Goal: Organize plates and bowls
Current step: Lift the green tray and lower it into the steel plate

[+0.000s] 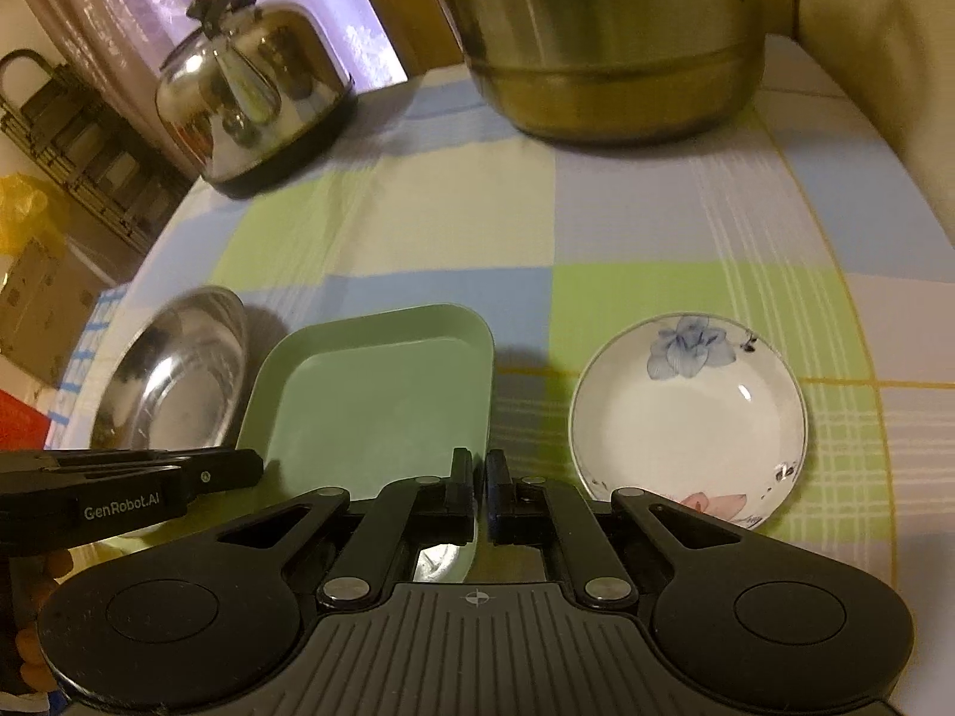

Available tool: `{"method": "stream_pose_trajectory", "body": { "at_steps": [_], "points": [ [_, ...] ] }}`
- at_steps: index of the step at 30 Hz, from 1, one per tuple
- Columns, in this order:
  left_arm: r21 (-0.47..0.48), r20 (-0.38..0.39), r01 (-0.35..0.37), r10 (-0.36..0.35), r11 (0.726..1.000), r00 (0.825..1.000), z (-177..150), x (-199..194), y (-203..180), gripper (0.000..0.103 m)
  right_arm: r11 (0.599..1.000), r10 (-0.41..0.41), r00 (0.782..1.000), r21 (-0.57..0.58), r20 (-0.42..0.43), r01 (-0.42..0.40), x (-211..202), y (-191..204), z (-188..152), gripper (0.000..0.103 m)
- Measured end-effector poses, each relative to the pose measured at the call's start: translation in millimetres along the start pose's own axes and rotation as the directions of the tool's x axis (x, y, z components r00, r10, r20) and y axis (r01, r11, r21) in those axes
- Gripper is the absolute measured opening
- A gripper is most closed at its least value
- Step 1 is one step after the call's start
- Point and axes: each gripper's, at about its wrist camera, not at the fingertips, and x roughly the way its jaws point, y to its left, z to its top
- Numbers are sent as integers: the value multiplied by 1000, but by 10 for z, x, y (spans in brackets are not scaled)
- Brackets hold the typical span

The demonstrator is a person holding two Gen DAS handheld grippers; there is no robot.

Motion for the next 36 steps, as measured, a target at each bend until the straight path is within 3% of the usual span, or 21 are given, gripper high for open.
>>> {"method": "stream_pose_trajectory", "body": {
  "at_steps": [11, 23, 36],
  "points": [
    [26, 59, 12, -14, 1000, 998, 115, -423, 529, 6, 1000, 3, 998, 21, 57, -4, -128, 649, -30, 4],
    [26, 69, -35, 33, 999, 997, 153, -541, 1429, 6, 1000, -2, 999, -15, 54, 3, 366, 1627, -86, 4],
    [14, 46, -28, 28, 999, 999, 193, -358, 1819, 6, 999, -36, 999, -29, 31, 37, 743, 1928, -47, 4]
  ]
}}
